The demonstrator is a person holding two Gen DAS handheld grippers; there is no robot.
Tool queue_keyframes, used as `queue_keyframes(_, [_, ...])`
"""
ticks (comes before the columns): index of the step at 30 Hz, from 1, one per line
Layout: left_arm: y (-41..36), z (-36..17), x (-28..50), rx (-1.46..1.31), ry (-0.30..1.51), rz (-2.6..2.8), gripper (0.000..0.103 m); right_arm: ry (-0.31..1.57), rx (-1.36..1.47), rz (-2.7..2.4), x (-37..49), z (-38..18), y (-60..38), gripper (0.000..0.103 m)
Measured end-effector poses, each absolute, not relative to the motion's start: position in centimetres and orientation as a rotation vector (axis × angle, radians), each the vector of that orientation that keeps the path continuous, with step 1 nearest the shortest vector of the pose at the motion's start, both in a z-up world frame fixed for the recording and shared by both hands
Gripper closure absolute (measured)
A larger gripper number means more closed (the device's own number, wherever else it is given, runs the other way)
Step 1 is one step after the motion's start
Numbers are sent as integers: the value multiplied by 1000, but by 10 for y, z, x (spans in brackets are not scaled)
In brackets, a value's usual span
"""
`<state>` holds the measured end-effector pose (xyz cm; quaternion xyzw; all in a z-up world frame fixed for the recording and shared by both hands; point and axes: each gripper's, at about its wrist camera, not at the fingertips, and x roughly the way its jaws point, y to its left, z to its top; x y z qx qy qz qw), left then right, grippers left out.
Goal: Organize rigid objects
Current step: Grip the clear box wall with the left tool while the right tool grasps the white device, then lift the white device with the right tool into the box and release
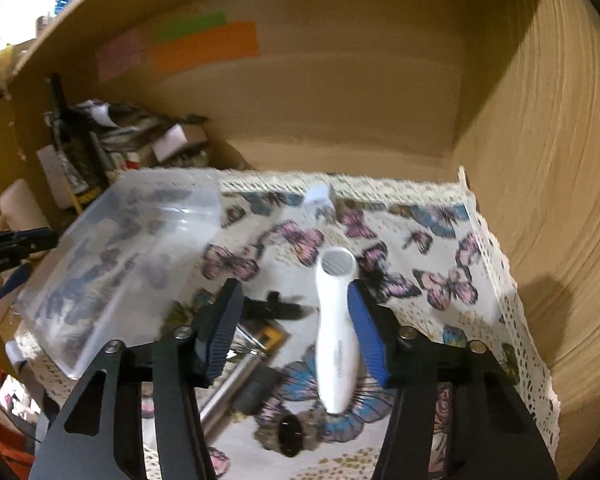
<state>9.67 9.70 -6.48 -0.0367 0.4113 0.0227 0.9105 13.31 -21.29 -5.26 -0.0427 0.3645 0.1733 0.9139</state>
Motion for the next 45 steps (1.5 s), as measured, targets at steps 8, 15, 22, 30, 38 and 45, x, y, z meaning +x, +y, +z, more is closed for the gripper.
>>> queue_keyframes(8, [100,-79,109,-87,956,-7,95,869,-93,300,155,-78,-223,61])
queue_keyframes(15, [97,-80,112,-60,969,-16,95,961,-118,277,178,-99,-221,66])
queue_keyframes(22, [96,-79,113,-36,969,-23,95,1025,-104,286,204,-118,-217,74])
queue_keyframes(30, [97,-79,113,-40,967,-31,95,996,-107,269,207,-114,-211,74])
queue_keyframes(38, [98,-79,113,-49,979,-42,95,870,-109,304,186,-69,-198,74])
queue_keyframes(45, [97,-78,110,-39,966,-52,94,758,-131,406,167,-37,-162,74])
